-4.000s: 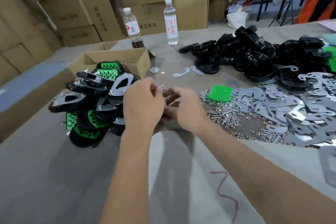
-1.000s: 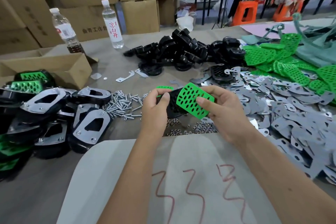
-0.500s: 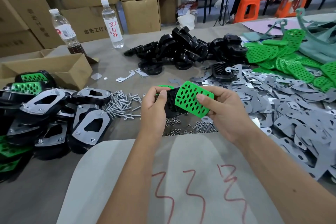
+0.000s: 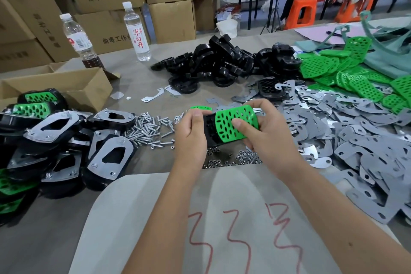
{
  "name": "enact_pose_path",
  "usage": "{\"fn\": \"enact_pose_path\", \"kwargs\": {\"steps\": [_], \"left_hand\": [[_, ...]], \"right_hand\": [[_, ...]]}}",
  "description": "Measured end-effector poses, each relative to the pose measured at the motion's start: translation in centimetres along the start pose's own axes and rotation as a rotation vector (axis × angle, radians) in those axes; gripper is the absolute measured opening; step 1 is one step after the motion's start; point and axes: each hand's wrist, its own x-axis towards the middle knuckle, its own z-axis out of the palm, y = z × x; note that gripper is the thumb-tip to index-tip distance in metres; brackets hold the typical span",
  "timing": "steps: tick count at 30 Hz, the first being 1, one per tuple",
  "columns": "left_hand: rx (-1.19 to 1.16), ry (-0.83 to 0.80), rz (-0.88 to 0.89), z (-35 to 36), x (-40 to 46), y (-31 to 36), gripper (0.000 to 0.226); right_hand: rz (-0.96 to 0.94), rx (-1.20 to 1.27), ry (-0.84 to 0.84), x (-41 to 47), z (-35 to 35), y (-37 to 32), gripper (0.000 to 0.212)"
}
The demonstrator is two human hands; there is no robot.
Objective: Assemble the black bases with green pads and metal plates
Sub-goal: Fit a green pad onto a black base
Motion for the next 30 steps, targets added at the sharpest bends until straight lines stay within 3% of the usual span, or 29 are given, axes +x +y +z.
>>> {"fn": "enact_pose_path", "kwargs": {"steps": [10,15,24,30], "left_hand": [[0.055,-0.041,0.071,0.5,-0.1,-0.6,0.038],[0.022,-0.023,0.095,0.3,-0.1,-0.9,0.037],[-0.041,0.121,0.055,0.3,-0.3,-1.0,0.038],[0.09,-0.037,0.09,0.5,-0.9,-0.3,0.019]], "right_hand": [[-0.056,-0.195,0.03,0.1,0.6,1.0,0.025],[-0.036,-0.17,0.028,-0.1,0.7,0.9,0.025],[-0.097,-0.298,0.1,-0.7,2.4,0.0,0.031],[-0.075,-0.409,0.167,-0.1,1.8,0.7,0.028]]}}
